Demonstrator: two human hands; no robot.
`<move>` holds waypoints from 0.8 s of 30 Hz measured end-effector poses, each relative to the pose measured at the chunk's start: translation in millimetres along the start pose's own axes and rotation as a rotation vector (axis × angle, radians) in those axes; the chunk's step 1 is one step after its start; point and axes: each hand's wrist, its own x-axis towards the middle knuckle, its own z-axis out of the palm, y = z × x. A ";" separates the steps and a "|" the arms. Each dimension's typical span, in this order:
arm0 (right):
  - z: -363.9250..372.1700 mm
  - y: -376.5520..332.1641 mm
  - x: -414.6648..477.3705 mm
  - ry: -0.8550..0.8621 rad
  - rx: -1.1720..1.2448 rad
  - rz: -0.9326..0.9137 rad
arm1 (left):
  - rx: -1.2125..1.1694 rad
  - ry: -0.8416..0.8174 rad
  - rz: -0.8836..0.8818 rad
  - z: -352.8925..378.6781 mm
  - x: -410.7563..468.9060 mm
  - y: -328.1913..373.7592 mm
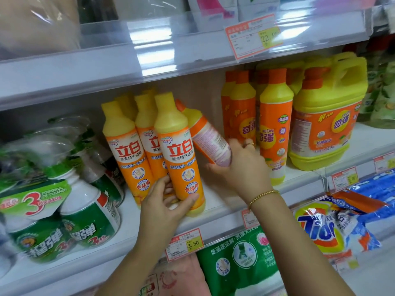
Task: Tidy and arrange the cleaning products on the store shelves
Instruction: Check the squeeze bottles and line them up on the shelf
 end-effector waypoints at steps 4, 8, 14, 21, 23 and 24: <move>-6.3 -6.2 6.5 -0.047 -0.141 -0.053 | 0.021 -0.010 0.027 0.2 -0.5 -1.0; -4.2 -3.3 6.5 -0.010 -0.034 0.021 | 0.042 -0.003 0.046 0.7 -1.4 -1.0; -10.8 12.2 1.2 -0.115 0.380 0.172 | 0.120 0.030 0.045 4.1 -6.2 3.4; -7.0 33.2 -9.4 -0.101 0.452 0.079 | 0.184 0.266 0.430 27.5 -26.1 79.2; -2.7 32.6 -13.4 -0.001 0.387 0.060 | 0.151 0.134 0.294 52.8 -4.1 106.2; -1.1 30.8 -16.2 0.056 0.353 0.055 | 0.154 0.077 0.198 65.0 9.8 114.7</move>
